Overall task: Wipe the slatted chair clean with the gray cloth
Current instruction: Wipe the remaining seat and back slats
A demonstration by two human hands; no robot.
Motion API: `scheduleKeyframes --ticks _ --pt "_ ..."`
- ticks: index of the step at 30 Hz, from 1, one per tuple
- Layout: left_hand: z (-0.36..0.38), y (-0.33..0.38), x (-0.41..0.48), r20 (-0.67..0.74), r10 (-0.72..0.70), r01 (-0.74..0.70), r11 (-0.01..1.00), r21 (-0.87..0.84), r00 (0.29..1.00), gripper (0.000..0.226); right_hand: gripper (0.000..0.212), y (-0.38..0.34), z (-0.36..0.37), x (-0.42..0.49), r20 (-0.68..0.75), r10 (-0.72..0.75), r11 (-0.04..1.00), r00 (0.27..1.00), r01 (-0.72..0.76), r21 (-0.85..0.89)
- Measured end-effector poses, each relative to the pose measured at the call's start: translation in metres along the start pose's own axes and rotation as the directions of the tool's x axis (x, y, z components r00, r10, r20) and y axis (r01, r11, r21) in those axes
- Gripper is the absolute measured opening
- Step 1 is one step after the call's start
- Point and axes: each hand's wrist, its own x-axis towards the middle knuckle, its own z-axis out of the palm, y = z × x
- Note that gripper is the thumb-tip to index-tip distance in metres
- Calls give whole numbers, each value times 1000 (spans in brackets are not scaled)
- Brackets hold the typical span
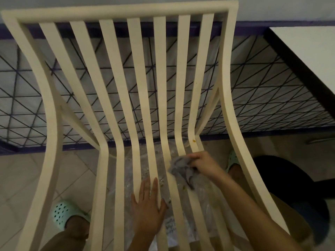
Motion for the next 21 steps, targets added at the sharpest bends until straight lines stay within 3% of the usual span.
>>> scheduleKeyframes --ticks 5,8,10,13,21 --pt "-1 2 3 -10 -12 11 1000 -27 1000 73 28 -13 2 49 -327 -45 968 944 -40 -250" --pt "6 -1 5 -45 -24 24 1000 -2 999 75 29 3 27 54 -254 -65 953 965 -16 -302" --pt "7 -2 8 -22 -30 30 999 12 999 75 42 17 48 48 -164 -169 905 972 87 -415" --pt "7 0 8 -12 -26 26 999 32 1000 73 57 39 64 41 -162 -306 845 938 189 -501" --pt "10 -2 7 -22 -4 5 998 56 1000 70 61 47 80 57 -128 -197 695 972 46 -718"
